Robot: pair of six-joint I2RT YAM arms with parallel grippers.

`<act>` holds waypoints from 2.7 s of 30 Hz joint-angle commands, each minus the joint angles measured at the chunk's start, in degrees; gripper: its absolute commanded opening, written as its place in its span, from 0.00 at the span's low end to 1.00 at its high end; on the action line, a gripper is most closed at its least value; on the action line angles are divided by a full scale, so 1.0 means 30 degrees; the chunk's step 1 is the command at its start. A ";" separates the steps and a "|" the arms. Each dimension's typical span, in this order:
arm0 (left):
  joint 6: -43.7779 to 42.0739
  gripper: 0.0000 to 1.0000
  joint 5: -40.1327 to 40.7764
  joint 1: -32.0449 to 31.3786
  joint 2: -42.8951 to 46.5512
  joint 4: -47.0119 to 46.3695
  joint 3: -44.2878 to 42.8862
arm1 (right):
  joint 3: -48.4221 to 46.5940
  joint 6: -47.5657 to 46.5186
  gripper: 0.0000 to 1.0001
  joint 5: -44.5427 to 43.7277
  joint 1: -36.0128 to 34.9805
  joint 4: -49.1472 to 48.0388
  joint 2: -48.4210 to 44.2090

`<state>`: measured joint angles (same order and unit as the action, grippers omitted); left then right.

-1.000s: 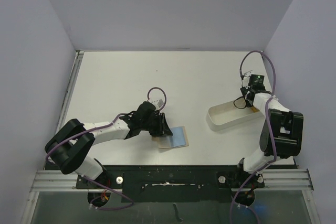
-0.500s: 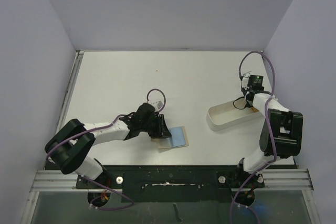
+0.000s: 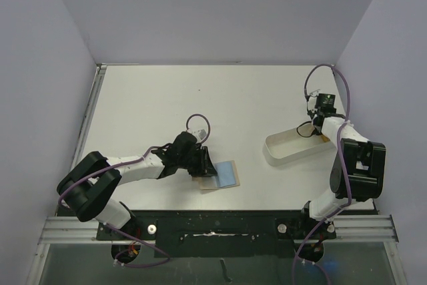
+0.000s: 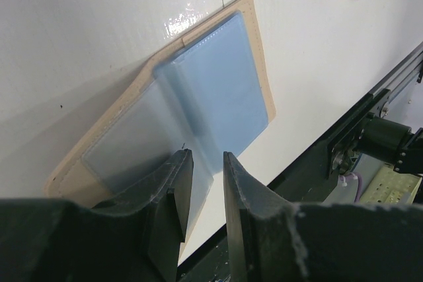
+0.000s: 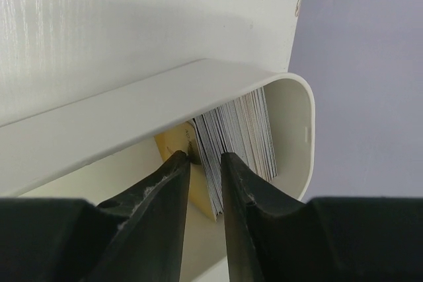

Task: Put the credit cards into the card holder
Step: Pick up the credit card from the storage box.

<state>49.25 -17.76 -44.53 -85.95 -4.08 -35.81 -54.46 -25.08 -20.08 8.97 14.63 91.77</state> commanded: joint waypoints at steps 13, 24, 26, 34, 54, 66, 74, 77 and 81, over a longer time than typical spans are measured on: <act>0.0010 0.25 0.0117 -0.0009 0.0597 -0.0856 0.0134 | -0.1857 0.0014 0.00 0.0595 0.0088 0.1193 -0.1241; -0.0629 0.25 0.0635 -0.0009 0.1275 0.1147 -0.0532 | -0.4080 0.2104 0.00 0.1281 -0.1632 0.6113 -0.3038; -0.0739 0.26 0.0822 -0.0009 0.1460 0.1555 -0.0543 | -0.4924 0.2803 0.00 0.0870 -0.2266 0.7009 -0.3077; -0.0585 0.28 0.2049 0.0020 0.2646 0.2920 -0.0543 | -0.8504 0.8061 0.00 0.1102 -0.4430 1.0052 -0.3887; 0.1614 0.31 0.2258 0.0046 0.5679 0.2699 -0.0194 | -0.1202 1.8429 0.00 1.1527 -1.1018 0.5354 -1.0830; 0.3897 0.38 -0.0053 0.0164 0.6759 -0.1535 0.1057 | 0.3469 2.2524 0.00 1.2769 -1.4587 -0.0510 -1.1063; 0.5709 0.45 -0.0998 0.0167 0.7713 -0.5876 0.2618 | 0.4371 2.3797 0.00 1.4626 -1.5059 -0.2766 -1.1767; 0.5890 0.45 -0.1038 0.0167 0.7943 -0.6541 0.2874 | 0.4691 2.4029 0.00 1.4807 -1.5087 -0.3088 -1.1991; 0.6041 0.45 -0.1080 0.0167 0.8147 -0.7376 0.3082 | 0.4972 2.4232 0.00 1.5258 -1.5105 -0.3447 -1.2109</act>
<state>66.17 -19.84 -44.40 -63.40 -18.06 -26.92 -40.14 45.95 22.83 -35.79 9.89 57.12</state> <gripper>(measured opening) 0.451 0.028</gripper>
